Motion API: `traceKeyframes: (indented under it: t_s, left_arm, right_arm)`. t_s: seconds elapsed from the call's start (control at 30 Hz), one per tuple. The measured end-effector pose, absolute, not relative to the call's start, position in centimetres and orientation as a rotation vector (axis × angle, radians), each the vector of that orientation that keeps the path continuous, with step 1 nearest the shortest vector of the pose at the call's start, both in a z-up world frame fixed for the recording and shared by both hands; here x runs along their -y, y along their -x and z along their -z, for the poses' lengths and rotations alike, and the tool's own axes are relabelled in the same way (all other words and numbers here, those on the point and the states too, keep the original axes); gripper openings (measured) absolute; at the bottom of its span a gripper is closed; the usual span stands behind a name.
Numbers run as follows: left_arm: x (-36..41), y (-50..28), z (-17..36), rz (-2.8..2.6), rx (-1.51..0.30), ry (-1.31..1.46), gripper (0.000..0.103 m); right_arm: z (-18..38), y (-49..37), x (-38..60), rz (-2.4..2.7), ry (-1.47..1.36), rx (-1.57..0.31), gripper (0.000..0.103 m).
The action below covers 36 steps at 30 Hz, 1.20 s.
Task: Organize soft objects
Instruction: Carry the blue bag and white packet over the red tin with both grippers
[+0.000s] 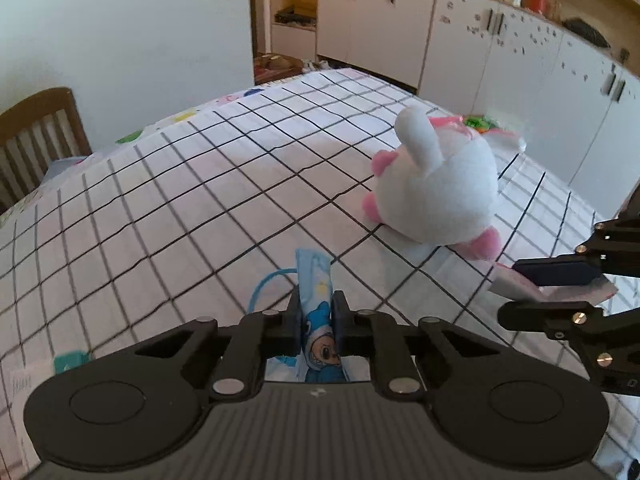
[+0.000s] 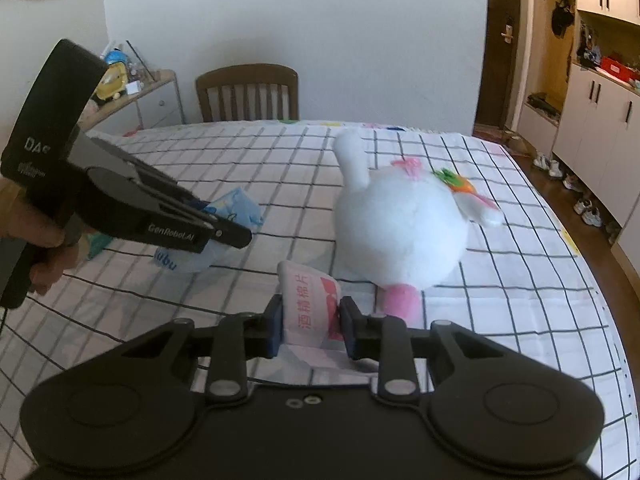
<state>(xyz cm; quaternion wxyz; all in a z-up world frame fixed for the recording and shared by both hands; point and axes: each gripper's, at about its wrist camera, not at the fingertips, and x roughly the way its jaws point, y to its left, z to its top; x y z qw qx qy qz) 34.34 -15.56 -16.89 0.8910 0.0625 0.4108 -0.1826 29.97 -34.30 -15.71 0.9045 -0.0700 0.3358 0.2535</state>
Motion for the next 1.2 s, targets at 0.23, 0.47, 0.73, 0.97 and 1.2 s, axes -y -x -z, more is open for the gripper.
traceKeyframes:
  t_s: [0.23,0.47,0.73,0.97,1.2]
  left_arm:
    - [13.5,-30.9,14.3,0.347,-0.815,-0.082,0.014]
    - [10.7,-27.4,11.3,0.292,-0.777,-0.022,0.014]
    - [6.2,-23.7,8.7,0.196,-0.738,0.043,0.014]
    - [1.6,-20.3,6.6,0.116,-0.700,0.076,0.014]
    - [-3.1,-17.6,5.4,0.037,-0.679,0.097,0.014]
  right_arm:
    - [13.4,-28.5,32.5,-0.593,0.160,-0.657,0.027]
    - [10.8,-27.1,29.7,-0.677,0.176,-0.615,0.027]
    - [7.7,-25.2,25.2,-0.780,0.235,-0.553,0.027]
    - [5.9,-23.8,20.6,-0.869,0.282,-0.516,0.027]
    - [4.6,-22.4,15.3,-0.950,0.309,-0.493,0.027]
